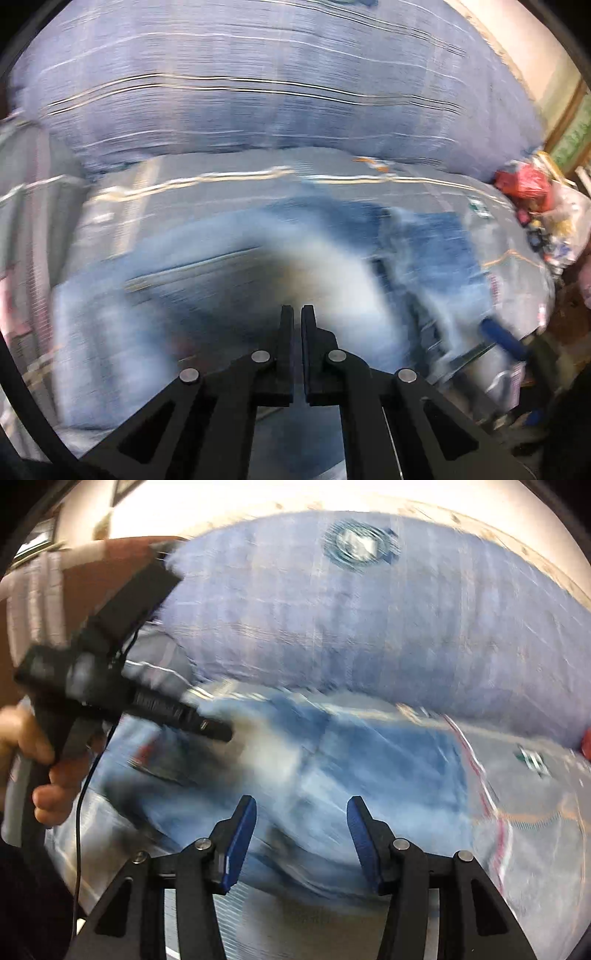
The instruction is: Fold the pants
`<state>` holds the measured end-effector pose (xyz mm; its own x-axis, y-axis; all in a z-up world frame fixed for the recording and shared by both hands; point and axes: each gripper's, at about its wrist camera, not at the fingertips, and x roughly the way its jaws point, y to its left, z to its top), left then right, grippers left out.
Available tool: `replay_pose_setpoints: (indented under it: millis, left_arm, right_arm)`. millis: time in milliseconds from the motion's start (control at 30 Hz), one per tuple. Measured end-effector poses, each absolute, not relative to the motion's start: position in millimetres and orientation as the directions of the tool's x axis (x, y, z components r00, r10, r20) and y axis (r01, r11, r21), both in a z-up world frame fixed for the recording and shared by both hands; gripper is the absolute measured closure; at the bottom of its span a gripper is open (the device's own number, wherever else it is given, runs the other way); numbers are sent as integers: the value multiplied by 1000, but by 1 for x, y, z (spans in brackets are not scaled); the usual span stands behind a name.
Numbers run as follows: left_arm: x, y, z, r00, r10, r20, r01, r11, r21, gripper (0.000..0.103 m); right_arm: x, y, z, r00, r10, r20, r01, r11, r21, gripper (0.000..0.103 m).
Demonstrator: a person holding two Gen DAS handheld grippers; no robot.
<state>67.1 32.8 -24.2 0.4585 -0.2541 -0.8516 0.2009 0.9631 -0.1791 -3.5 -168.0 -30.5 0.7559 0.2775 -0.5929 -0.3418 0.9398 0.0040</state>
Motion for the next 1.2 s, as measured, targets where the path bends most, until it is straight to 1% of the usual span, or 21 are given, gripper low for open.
replay_pose_setpoints:
  millis: [67, 133, 233, 300, 333, 467, 533, 567, 600, 633, 667, 733, 833, 933, 1033, 1100, 1167, 1200]
  left_arm:
    - [57, 56, -26, 465, -219, -858, 179, 972, -152, 100]
    - [49, 77, -31, 462, -183, -868, 149, 981, -128, 100]
    - [41, 99, -42, 453, -160, -877, 108, 986, -124, 100]
    - [38, 108, -52, 451, -169, -877, 93, 985, -142, 100]
    - [37, 111, -58, 452, -163, -877, 87, 986, -139, 98]
    - [33, 110, -69, 468, -153, -870, 108, 987, -116, 98]
    - [32, 107, -68, 478, -143, -867, 135, 987, -88, 97]
    - [31, 109, -67, 479, -150, -865, 140, 986, -93, 97]
    - [31, 113, -65, 480, -172, -860, 141, 983, -118, 97]
    - [33, 118, -63, 480, -201, -854, 135, 979, -154, 97]
    - [32, 126, -60, 485, -239, -841, 119, 971, -207, 97]
    - [32, 149, -54, 512, -270, -815, 53, 957, -284, 97]
    - [37, 175, -53, 524, -271, -808, -22, 943, -331, 96]
    - [44, 192, -61, 494, -269, -827, -84, 932, -353, 96]
    - [48, 196, -66, 464, -317, -827, -99, 909, -404, 96]
    - [50, 197, -69, 454, -315, -833, -104, 910, -401, 96]
    - [52, 202, -73, 446, -341, -827, -123, 892, -434, 96]
    - [53, 205, -76, 442, -359, -822, -136, 879, -457, 96]
  right_arm:
    - [0, -146, -22, 745, 318, -586, -393, 919, -1, 48]
    - [6, -122, -20, 716, 361, -598, -443, 897, 11, 48]
    - [16, -92, -25, 669, 397, -629, -485, 874, 36, 48]
    - [21, -76, -34, 640, 410, -650, -499, 865, 54, 48]
    - [22, -68, -40, 624, 414, -662, -505, 861, 63, 48]
    - [27, -48, -78, 567, 391, -725, -515, 855, 58, 48]
    - [24, -50, -91, 579, 408, -706, -501, 861, 87, 48]
    - [25, -53, -92, 575, 424, -700, -495, 861, 115, 48]
    - [27, -57, -92, 564, 434, -702, -484, 863, 145, 48]
    - [28, -57, -90, 558, 430, -710, -482, 864, 145, 48]
    - [28, -55, -87, 555, 421, -718, -482, 866, 134, 48]
    - [24, -52, -76, 568, 408, -715, -487, 867, 108, 47]
    - [6, -41, -56, 610, 417, -674, -530, 847, 44, 47]
    - [-11, -11, -44, 611, 447, -654, -613, 789, -33, 47]
    - [-21, 24, -47, 578, 468, -668, -686, 722, -87, 47]
    - [-25, 43, -53, 561, 471, -681, -715, 691, -110, 47]
    - [-28, 59, -62, 559, 459, -690, -730, 667, -148, 46]
    - [-29, 66, -68, 556, 454, -697, -739, 654, -164, 43]
